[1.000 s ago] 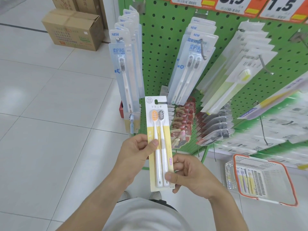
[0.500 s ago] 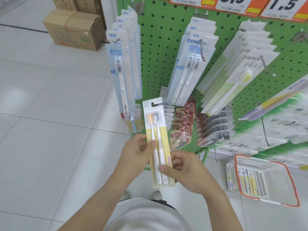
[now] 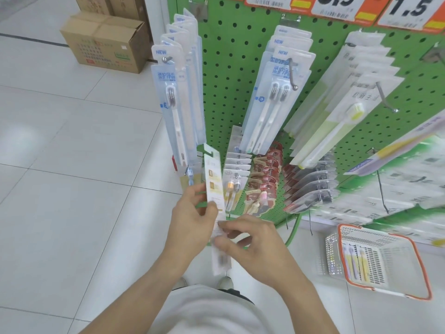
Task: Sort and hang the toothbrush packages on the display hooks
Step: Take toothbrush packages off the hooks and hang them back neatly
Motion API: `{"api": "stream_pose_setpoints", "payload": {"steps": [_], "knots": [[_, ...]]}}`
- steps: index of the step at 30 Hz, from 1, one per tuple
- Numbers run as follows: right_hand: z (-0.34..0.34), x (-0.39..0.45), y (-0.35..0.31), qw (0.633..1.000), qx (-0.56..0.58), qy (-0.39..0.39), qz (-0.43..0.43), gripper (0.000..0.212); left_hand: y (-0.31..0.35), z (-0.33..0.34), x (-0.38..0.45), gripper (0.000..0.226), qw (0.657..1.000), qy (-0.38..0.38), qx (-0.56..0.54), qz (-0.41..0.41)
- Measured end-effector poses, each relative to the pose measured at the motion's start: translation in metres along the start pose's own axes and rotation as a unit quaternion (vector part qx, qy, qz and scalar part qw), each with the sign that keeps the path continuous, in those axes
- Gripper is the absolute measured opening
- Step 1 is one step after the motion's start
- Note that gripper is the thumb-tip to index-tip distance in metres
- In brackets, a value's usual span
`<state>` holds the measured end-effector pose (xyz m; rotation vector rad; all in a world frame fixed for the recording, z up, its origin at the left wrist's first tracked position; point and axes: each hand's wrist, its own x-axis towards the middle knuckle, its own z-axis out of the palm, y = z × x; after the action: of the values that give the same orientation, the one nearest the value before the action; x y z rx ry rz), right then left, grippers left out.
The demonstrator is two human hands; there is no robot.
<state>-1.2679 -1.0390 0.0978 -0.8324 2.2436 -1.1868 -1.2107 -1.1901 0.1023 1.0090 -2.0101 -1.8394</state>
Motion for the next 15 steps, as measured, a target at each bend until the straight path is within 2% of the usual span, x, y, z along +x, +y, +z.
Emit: {"api": "stream_pose_setpoints", "payload": {"steps": [4, 8, 11, 15], "knots": [[-0.012, 0.005, 0.008, 0.997, 0.018, 0.074, 0.012, 0.001, -0.002, -0.004, -0.003, 0.033, 0.996, -0.08, -0.028, 0.005], [-0.022, 0.012, 0.013, 0.987, 0.089, 0.114, 0.065, 0.011, -0.003, -0.006, -0.006, 0.032, 0.985, -0.143, -0.095, -0.018], [-0.025, 0.016, 0.014, 0.977, 0.164, 0.122, 0.061, 0.018, 0.001, -0.006, -0.008, 0.031, 0.976, -0.175, -0.129, -0.026], [-0.025, 0.019, 0.013, 0.962, 0.245, 0.109, 0.047, 0.013, 0.004, -0.008, -0.006, 0.033, 0.974, -0.193, -0.114, -0.029]]}}
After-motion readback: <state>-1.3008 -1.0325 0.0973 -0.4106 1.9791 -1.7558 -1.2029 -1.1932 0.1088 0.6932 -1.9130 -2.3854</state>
